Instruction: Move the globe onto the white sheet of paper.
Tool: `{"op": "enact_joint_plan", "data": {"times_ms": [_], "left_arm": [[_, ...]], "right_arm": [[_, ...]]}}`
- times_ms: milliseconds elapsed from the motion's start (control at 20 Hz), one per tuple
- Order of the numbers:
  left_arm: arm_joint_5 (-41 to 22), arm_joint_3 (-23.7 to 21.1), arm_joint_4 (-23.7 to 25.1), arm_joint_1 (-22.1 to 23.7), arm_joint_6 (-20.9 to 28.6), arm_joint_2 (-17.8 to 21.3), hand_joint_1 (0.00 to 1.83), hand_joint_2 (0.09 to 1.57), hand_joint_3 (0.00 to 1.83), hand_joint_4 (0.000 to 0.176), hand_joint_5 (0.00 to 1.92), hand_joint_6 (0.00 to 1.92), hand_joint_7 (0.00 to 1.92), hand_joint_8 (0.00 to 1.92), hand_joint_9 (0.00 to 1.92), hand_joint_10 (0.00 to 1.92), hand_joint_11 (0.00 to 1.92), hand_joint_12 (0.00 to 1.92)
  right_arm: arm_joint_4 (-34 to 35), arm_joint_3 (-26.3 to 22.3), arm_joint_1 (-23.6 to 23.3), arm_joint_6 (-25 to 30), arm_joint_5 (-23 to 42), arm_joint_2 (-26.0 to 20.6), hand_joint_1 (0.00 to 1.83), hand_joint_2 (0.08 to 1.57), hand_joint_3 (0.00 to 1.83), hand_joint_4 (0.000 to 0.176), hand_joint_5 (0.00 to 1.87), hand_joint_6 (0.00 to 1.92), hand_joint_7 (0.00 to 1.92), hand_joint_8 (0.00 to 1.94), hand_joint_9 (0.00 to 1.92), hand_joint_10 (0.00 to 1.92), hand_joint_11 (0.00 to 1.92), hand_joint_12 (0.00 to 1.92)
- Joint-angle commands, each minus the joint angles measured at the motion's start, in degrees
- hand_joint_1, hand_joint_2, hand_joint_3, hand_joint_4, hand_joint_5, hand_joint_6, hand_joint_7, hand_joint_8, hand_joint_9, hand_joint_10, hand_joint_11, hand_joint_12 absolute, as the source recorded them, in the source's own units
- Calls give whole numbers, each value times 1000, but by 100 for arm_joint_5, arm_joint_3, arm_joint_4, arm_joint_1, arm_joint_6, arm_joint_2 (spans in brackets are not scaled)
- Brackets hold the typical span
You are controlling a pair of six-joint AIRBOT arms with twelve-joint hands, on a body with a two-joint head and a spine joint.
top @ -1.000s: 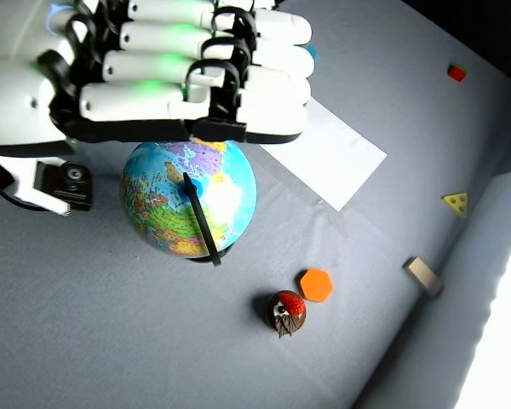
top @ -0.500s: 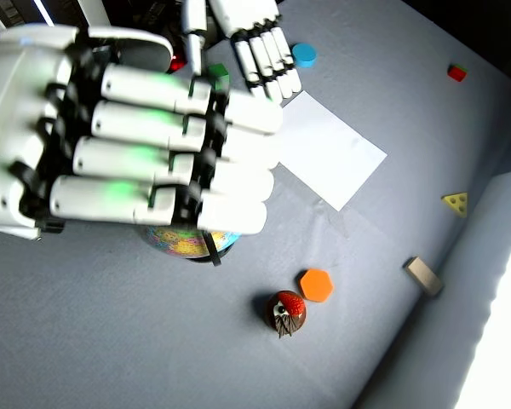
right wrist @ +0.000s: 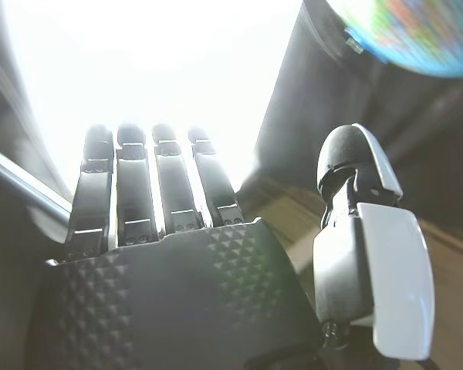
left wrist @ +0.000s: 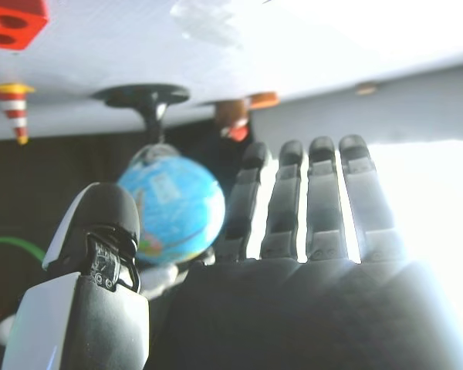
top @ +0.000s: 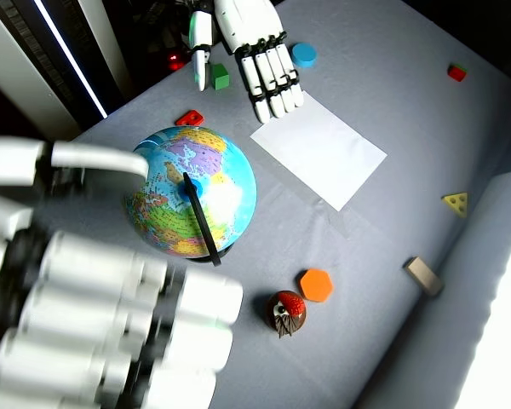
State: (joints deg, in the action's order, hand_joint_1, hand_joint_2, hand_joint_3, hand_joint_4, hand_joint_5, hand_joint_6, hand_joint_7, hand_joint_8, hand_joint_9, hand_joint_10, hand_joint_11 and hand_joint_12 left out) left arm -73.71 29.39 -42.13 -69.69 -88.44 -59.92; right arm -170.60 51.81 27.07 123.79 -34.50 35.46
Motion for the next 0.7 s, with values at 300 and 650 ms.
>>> {"op": "enact_joint_plan", "data": {"times_ms": [300,650], "left_arm": [[-485,239,828,-105,227,-130,0,1195,0,26,60,2,29,4,0,0,0,0],[-307,571,950,-19,320,-182,0,1204,3,24,84,10,36,4,6,2,0,0]], "right_arm": [[-197,86,-74,32,490,-175,26,1140,0,0,145,2,150,0,165,2,0,369],[-197,516,-47,-102,2041,-31,22,1145,1,0,160,4,163,2,163,1,0,233]]}}
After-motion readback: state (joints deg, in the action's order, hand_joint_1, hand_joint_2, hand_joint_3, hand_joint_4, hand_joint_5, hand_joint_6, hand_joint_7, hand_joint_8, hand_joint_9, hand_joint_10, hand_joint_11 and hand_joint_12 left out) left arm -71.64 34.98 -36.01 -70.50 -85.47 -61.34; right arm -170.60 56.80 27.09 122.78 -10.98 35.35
